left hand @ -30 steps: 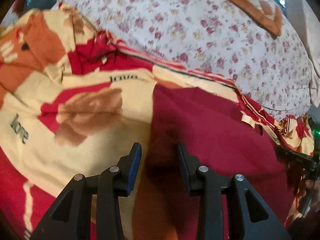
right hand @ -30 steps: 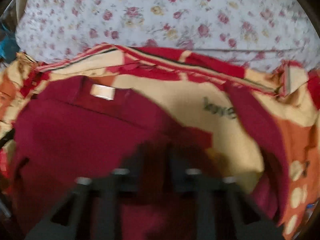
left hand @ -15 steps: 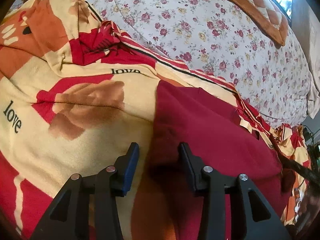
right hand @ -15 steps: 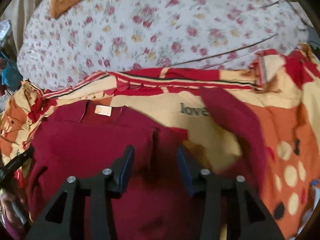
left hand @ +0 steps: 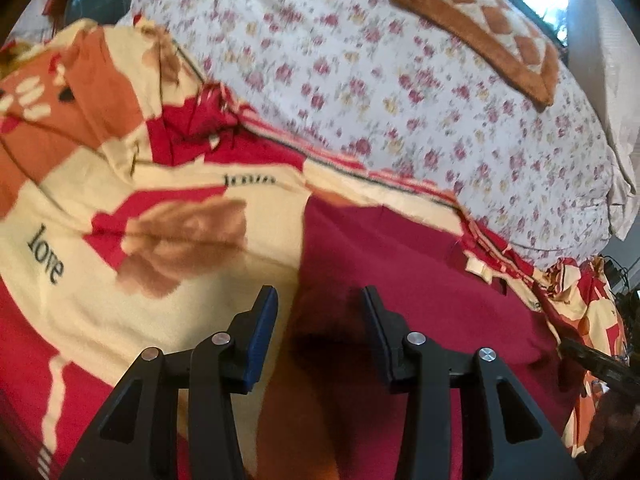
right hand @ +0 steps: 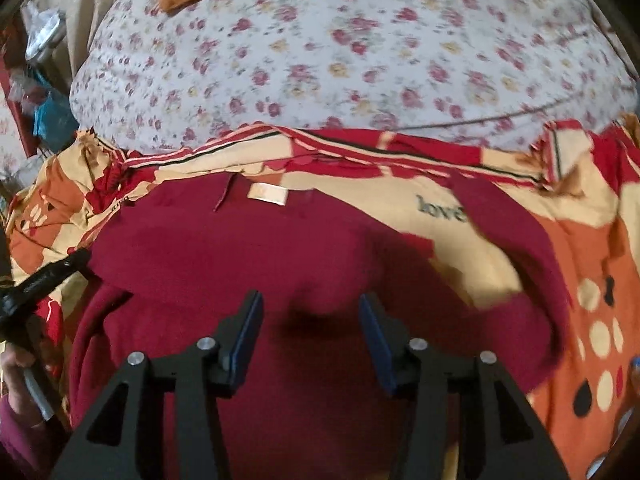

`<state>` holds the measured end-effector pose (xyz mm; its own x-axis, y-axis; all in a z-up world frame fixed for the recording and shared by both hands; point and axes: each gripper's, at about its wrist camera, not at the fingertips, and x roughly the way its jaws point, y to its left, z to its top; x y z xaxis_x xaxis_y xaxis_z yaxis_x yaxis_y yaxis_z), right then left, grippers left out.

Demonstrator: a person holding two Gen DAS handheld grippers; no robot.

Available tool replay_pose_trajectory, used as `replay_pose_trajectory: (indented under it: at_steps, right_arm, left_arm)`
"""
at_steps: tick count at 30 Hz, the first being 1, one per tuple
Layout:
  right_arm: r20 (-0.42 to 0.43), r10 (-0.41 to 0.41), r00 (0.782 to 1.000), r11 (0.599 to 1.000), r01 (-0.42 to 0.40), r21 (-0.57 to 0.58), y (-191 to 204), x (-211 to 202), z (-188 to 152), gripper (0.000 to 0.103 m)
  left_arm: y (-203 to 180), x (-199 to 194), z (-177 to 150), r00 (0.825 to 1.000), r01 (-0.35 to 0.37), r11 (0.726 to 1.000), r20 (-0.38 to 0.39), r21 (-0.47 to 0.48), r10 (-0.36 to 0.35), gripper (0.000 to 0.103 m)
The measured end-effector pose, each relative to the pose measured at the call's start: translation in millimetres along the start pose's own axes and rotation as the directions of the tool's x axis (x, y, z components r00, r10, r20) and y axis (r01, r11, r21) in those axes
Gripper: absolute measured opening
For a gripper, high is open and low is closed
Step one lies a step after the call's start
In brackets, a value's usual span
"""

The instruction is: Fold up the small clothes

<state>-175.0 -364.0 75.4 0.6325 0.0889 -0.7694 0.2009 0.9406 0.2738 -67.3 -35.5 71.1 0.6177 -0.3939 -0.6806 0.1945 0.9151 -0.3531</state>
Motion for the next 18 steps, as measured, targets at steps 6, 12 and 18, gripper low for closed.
replay_pose_trajectory:
  at_steps: [6, 12, 18]
  right_arm:
    - [-0.092, -0.031, 0.995, 0.999, 0.032, 0.009, -3.8, 43.2, 0.2, 0.053]
    - [-0.077, -0.05, 0.996, 0.998, 0.046, -0.046, 6.6, 34.3, -6.6, 0.053]
    - [-0.039, -0.014, 0.999, 1.0, 0.015, 0.005, -13.6, 1.2, -11.9, 0.059]
  left_arm:
    - [-23.6, -2.8, 5.5, 0.998, 0.054, 0.996, 0.013, 0.069, -0.055, 0.024]
    - [-41.1, 18.2, -0.3, 0.998, 0.046, 0.989, -0.059, 0.139, -0.038, 0.024]
    - [-44.9, 31.3, -8.5, 0.995, 0.017, 0.986, -0.104, 0.164, 0.001, 0.024]
